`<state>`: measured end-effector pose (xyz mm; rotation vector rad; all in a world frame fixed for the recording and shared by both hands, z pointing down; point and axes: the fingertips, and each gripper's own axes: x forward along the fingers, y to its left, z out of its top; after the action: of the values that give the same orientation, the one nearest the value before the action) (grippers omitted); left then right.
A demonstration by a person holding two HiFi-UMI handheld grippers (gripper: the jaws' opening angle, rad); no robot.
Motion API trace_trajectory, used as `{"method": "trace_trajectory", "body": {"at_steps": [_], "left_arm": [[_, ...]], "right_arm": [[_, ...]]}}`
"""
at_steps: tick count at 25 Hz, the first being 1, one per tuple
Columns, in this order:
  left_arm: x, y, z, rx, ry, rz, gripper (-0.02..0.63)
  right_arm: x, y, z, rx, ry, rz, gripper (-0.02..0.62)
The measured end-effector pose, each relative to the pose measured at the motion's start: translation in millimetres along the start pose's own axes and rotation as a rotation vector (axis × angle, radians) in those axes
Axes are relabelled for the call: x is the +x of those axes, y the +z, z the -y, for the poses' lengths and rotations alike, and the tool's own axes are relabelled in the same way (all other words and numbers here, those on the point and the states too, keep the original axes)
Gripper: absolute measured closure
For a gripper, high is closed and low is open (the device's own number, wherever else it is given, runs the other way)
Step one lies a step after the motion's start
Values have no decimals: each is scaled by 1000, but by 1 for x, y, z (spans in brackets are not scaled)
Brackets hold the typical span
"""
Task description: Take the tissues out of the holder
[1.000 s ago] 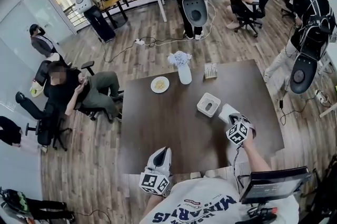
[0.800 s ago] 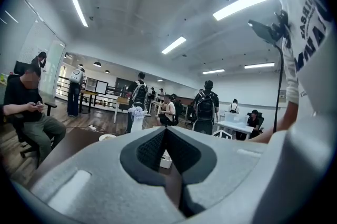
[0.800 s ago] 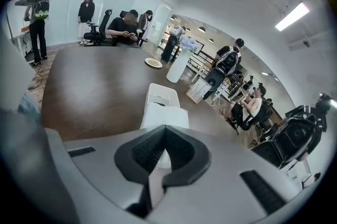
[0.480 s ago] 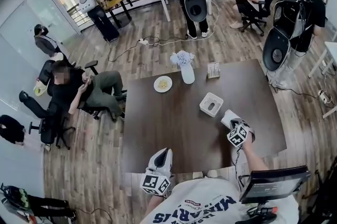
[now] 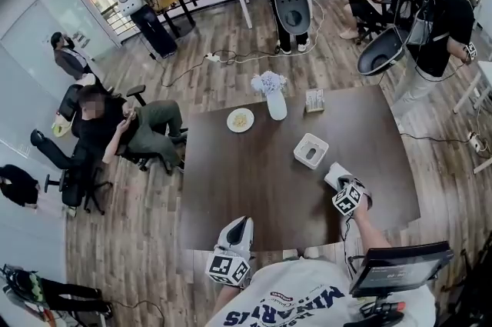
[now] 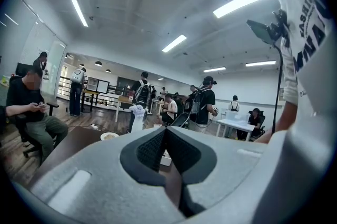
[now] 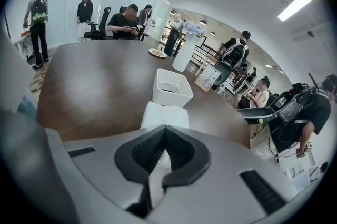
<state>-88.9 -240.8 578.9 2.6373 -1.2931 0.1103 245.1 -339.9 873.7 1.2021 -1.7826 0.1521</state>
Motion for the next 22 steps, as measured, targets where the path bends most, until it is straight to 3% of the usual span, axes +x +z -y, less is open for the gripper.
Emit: {"method": "trace_trajectory", "body": {"at_steps": [12,22], "left_arm": [[-9,5,-1,-2,15,3,601],[-6,5,1,3,12,7,603]], "right_arm": [[15,-33,-27,23,51,-79,589],[22,-32,-28,15,49,-82,589]]}}
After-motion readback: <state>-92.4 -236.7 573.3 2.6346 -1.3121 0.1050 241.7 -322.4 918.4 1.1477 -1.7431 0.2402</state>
